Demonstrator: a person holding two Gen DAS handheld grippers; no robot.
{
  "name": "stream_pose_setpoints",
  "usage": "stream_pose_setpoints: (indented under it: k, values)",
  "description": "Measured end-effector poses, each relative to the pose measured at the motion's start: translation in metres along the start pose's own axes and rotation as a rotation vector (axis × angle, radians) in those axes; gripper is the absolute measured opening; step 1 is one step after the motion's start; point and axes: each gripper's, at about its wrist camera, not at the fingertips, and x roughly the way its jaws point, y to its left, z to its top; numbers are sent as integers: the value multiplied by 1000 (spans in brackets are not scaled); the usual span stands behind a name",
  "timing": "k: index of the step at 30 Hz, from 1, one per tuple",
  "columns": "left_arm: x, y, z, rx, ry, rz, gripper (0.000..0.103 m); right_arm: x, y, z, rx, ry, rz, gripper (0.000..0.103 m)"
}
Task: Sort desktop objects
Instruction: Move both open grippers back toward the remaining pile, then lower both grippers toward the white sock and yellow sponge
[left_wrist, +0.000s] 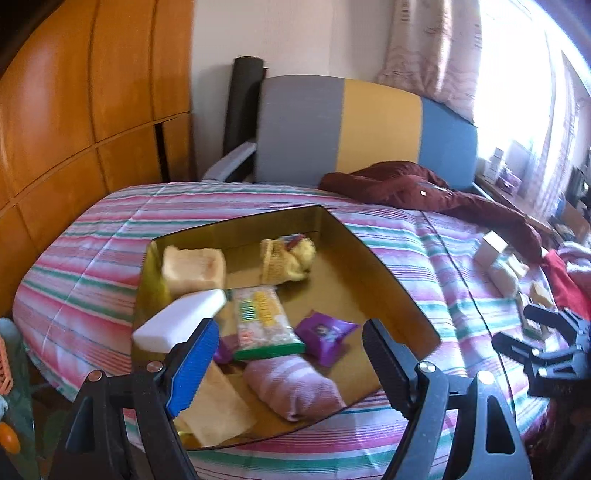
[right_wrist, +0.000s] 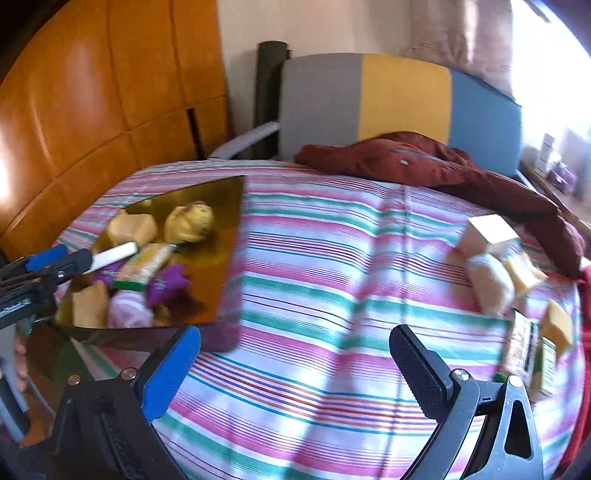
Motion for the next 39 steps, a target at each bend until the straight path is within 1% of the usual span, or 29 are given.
stream_pose_setpoints:
  k: [3, 7, 9, 14, 20, 24, 31, 39]
  values:
    - [-1, -11, 1, 29, -1, -29, 82, -2, -20, -3, 28, 19, -47, 102]
    - [3, -25, 2, 60, 19, -71, 82, -6, -52, -8, 87, 55, -126, 102]
    - [5, -35, 2, 81, 30, -94, 82, -10, -73, -11, 138, 71, -173, 102]
    - [9, -60, 1, 134, 53, -152, 82, -25, -126, -19, 302, 85, -202, 103]
    - [9, -90, 1, 200, 61, -215, 83, -53, -191, -31, 468, 89, -308, 103]
    - [11, -107, 1, 231, 74, -257, 83, -65, -222, -39, 540, 106, -320, 103]
    - [18, -131, 1, 284, 98, -297, 83, -64, -249, -46, 585, 135, -326, 103]
    - [32, -152, 4, 285, 151, -341, 83, -50, -278, -32, 628, 129, -318, 103]
